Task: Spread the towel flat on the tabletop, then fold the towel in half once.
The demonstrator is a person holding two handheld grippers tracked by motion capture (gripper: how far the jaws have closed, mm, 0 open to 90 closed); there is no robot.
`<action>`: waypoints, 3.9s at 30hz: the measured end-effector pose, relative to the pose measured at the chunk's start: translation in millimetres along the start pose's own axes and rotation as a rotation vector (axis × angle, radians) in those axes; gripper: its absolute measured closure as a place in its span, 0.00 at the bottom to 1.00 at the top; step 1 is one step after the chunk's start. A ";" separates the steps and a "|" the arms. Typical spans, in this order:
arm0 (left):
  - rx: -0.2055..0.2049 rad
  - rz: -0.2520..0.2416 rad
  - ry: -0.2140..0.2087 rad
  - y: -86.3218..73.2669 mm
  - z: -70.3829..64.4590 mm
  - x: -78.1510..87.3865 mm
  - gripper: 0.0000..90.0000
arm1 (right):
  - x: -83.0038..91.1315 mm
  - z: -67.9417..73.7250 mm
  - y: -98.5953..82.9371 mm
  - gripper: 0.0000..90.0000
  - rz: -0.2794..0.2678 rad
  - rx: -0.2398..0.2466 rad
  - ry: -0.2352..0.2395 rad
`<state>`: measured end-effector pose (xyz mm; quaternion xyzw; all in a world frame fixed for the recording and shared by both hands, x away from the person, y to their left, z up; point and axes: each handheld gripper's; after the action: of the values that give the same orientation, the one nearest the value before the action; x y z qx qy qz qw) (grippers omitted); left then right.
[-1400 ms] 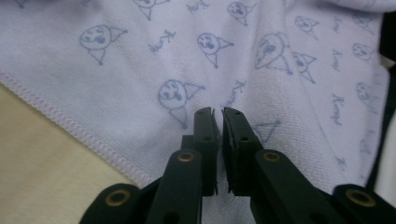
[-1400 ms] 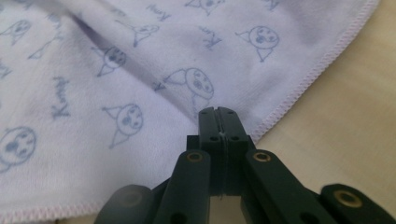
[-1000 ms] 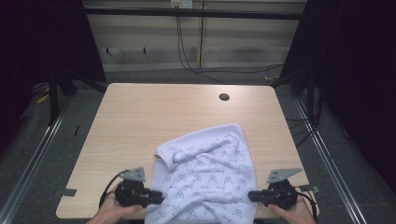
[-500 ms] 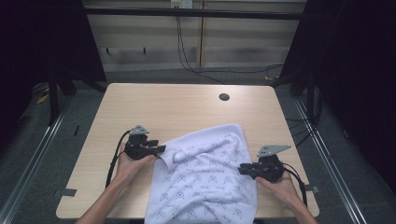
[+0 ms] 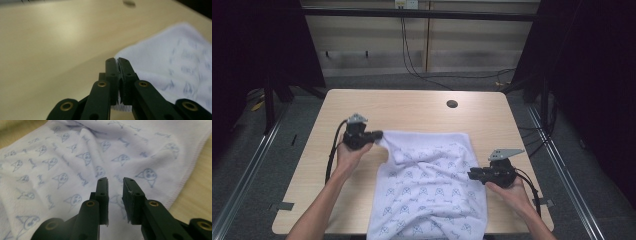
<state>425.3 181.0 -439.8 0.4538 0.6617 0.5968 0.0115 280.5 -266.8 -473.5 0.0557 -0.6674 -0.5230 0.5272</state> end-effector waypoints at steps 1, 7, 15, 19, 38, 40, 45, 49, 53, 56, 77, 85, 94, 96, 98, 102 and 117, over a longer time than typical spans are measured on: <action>0.019 -0.029 0.023 10.9 1.0 0.3 0.89 | -1.2 -2.1 1.5 0.83 -0.003 -0.001 -0.007; 0.022 -0.025 -0.010 17.2 -4.0 7.6 0.69 | -11.6 -18.3 2.4 0.80 0.019 -0.033 -0.040; -0.084 0.186 -0.200 -64.4 -39.9 18.9 0.75 | -22.1 -32.6 -8.0 0.78 0.087 -0.074 -0.131; -0.150 0.290 -0.208 -95.4 -51.0 27.5 0.71 | -29.3 -39.7 -3.9 0.86 0.102 -0.047 -0.173; -0.114 0.181 0.033 -80.5 -10.4 -8.0 0.90 | -57.7 -72.2 17.8 0.84 0.068 -0.083 -0.299; -0.076 0.199 -0.020 -81.2 -7.6 -3.8 0.87 | -52.6 -69.3 15.0 0.76 0.062 -0.093 -0.269; -0.059 0.239 -0.119 -88.3 -10.8 10.8 0.78 | -33.1 -49.6 12.6 0.76 0.032 -0.050 -0.228; -0.099 0.261 -0.148 -95.7 -21.5 19.4 0.76 | -29.5 -33.3 9.3 0.78 0.037 -0.017 -0.144; -0.143 0.270 -0.140 -98.7 -26.0 20.8 0.74 | -38.1 -26.8 1.1 0.72 0.096 -0.005 -0.121; -0.161 0.273 -0.126 -98.9 -25.3 21.1 0.87 | -37.5 -25.8 -1.1 0.85 0.087 0.003 -0.150; -0.146 0.337 -0.267 -132.3 -59.4 54.7 0.98 | 2.6 19.0 -37.0 1.00 0.106 -0.017 -0.084; -0.153 0.378 -0.304 -144.1 -67.6 72.7 0.98 | 17.2 45.8 -49.3 1.00 0.134 0.021 -0.002; -0.138 0.427 -0.389 -149.8 -72.7 88.4 0.87 | 27.9 58.6 -54.9 0.86 0.157 0.018 0.050; -0.133 0.385 -0.383 -142.1 -69.6 88.5 0.79 | 31.2 52.6 -51.9 0.82 0.111 -0.007 0.036; -0.123 0.343 -0.375 -131.3 -62.9 84.6 0.77 | 35.0 44.5 -45.7 0.81 0.063 -0.003 0.003; -0.120 0.269 -0.299 -106.0 -46.8 71.0 0.75 | 33.6 13.6 -24.7 0.78 0.006 -0.032 -0.084; 0.027 0.151 -0.096 -53.9 19.6 -5.8 0.64 | -35.1 -83.0 28.5 0.72 -0.007 -0.119 -0.196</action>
<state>408.0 199.4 -491.7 0.5304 0.6324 0.5646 -0.0081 372.7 -285.2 -483.1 -0.0249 -0.6833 -0.5665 0.4599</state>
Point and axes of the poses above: each handheld gripper's, and its own axes: x roughly backward along the jaws, y roughly out of its top, z roughly to its left, and after that the axes turned 8 degrees about x, right-handed
